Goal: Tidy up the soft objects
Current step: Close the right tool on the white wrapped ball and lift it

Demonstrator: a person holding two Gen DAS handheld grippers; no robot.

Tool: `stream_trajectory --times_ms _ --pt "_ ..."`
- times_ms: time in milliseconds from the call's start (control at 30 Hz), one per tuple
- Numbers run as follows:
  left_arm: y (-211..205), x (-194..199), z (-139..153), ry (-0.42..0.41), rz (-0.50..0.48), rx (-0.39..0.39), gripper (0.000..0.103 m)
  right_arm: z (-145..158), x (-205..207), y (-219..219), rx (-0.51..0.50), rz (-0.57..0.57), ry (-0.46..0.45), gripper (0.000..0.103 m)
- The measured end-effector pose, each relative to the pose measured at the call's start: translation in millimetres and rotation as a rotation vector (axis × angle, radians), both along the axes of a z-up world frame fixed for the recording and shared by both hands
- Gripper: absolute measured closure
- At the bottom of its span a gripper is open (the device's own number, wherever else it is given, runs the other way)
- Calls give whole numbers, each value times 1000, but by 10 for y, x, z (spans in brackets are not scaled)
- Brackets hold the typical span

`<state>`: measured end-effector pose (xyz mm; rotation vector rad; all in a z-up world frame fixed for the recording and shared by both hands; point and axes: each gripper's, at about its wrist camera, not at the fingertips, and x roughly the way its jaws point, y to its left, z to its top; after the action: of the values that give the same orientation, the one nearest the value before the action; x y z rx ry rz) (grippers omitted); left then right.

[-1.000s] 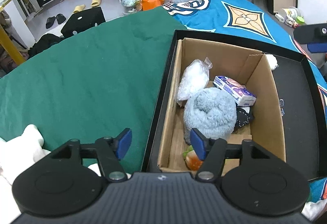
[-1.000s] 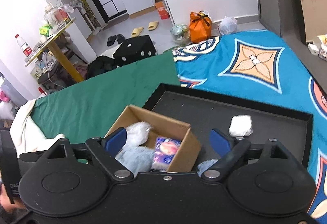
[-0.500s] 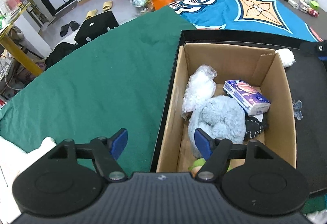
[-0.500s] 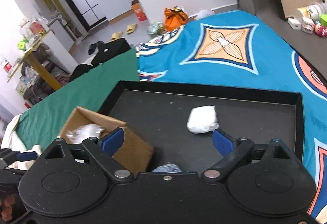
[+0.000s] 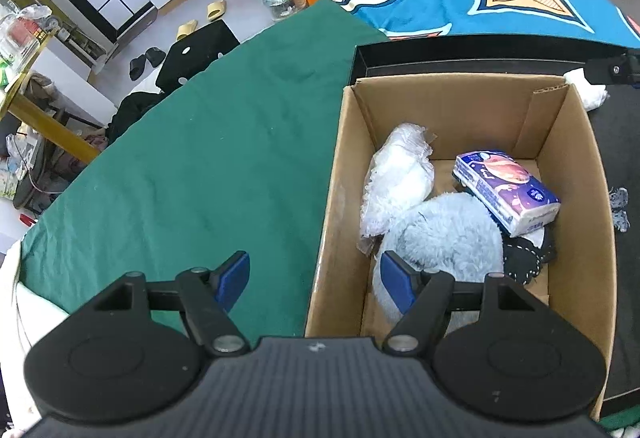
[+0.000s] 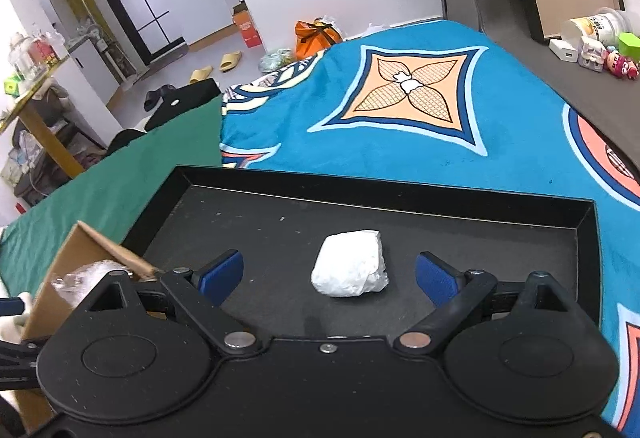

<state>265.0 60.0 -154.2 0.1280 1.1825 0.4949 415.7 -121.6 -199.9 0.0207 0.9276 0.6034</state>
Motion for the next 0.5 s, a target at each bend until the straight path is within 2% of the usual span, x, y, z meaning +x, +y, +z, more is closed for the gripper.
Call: stream_trajectory --times_ms 200,233,300,333,500 --pt "49 31 -43 15 14 -17 32 -141 25 150 -103 -6 -50 11" --pt "54 29 -37 16 14 -18 32 -167 25 166 -111 2 -47 15" --pt "63 32 -36 24 13 -17 32 -210 27 174 -123 12 -34 36" --pt "63 34 -34 27 8 -16 32 -237 33 165 -133 15 -17 59" --pt "46 45 -27 31 0 -14 32 -191 7 63 -115 7 15 58"
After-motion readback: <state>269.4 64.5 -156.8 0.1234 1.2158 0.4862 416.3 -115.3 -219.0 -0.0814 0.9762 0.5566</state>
